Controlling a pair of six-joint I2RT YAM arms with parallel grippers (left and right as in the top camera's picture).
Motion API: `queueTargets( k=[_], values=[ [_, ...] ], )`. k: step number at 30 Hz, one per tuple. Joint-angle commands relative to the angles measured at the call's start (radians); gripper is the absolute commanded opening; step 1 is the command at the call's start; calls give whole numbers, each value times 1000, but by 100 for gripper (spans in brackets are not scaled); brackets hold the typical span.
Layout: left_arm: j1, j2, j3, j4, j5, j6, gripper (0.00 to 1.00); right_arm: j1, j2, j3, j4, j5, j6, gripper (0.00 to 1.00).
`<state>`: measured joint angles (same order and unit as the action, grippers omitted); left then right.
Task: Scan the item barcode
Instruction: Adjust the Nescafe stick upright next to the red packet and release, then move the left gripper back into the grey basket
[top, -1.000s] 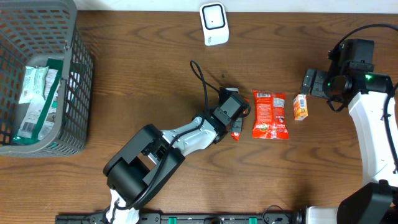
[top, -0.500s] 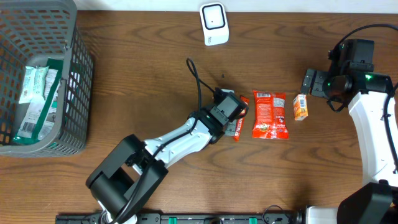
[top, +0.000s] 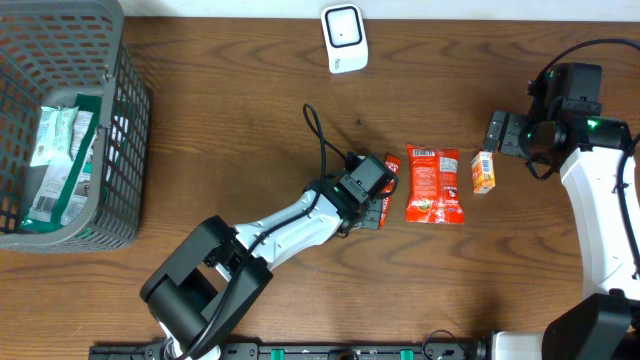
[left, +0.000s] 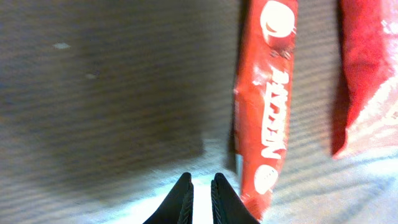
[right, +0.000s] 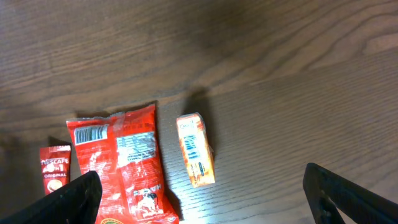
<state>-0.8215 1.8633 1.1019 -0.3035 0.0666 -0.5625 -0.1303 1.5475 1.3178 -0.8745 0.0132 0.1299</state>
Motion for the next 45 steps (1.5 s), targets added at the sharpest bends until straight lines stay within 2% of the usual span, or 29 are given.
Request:
queueTargets(
  k=[1, 19, 20, 22, 25, 27, 29, 31, 32, 35, 38, 45],
  values=[
    [-20, 19, -7, -6, 28, -23, 14, -6, -3, 12, -1, -3, 15, 99],
    [-56, 16, 2, -18, -7, -6, 13, -6, -3, 12, -1, -4, 14, 99],
    [-51, 11, 16, -38, -7, 6, 14, -6, -3, 12, -1, -4, 14, 99],
    [-33, -6, 71, -116, -11, 69, 22, -6, -3, 12, -1, -4, 15, 99],
    [15, -46, 234, -333, -79, 129, 28, -6, -3, 12, -1, -4, 14, 99],
    [73, -72, 434, -533, -132, 194, 39, -6, -3, 12, -2, -4, 15, 99],
    [127, -87, 605, -673, -166, 251, 56, -6, -3, 12, -2, -4, 14, 99],
    [185, -98, 752, -769, -199, 311, 69, -6, -3, 12, -1, -4, 15, 99],
    [215, -103, 811, -800, -223, 327, 72, -6, -3, 12, -1, -4, 15, 99],
    [332, -129, 963, -840, -325, 334, 75, -6, -3, 12, -1, -4, 15, 99],
    [476, -164, 1040, -832, -376, 334, 77, -6, -3, 12, -2, -4, 15, 99],
    [883, -216, 1052, -835, -379, 333, 78, -6, -3, 12, -1, -4, 15, 99]
  ],
)
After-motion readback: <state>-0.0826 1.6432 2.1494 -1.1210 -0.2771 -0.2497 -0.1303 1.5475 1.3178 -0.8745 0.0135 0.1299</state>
